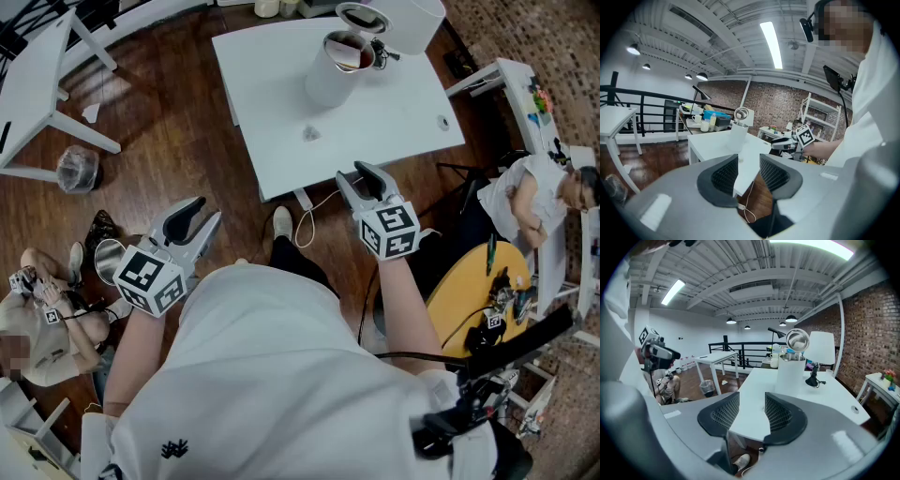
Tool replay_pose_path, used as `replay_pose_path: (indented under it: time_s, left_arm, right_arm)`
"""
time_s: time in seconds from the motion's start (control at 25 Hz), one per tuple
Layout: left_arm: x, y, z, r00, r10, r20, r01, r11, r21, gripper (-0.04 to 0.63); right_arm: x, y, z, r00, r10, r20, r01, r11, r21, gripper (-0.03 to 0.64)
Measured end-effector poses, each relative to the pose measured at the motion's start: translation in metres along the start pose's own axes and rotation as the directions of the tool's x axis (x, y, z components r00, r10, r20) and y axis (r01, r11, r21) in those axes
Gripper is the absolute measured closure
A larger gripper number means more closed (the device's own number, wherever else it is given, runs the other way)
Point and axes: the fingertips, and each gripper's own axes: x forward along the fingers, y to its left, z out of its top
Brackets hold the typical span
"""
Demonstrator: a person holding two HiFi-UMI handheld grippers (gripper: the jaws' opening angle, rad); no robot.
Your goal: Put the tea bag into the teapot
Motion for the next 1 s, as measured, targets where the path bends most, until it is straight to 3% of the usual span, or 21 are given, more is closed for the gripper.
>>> replay_pose_path:
  time_s: [0.4, 0.64, 1.0]
  left_arm:
    - [0.065, 0.03, 0.055, 0.995, 0.103, 0.014, -0.102, 0.994, -0.048, 0.474]
    - [0.076, 0.044, 0.055, 0.983, 0.184, -0.007, -0.184, 0.979, -0.09, 0.474]
    - [0.083, 0.055, 0.058, 0.968, 0.249, -0.027, -0.25, 0.963, -0.099, 0.474]
  right_arm:
    - [0.137, -0.071, -0.032, 0.979, 0.121, -0.163, -0.126, 0.992, -0.023, 0.456]
    - [0.195, -0.078, -0.066, 0.949, 0.172, -0.266, -0.193, 0.98, -0.054, 0.456]
    - [0.232, -0.081, -0.085, 0.925, 0.201, -0.321, -0.232, 0.971, -0.061, 0.511]
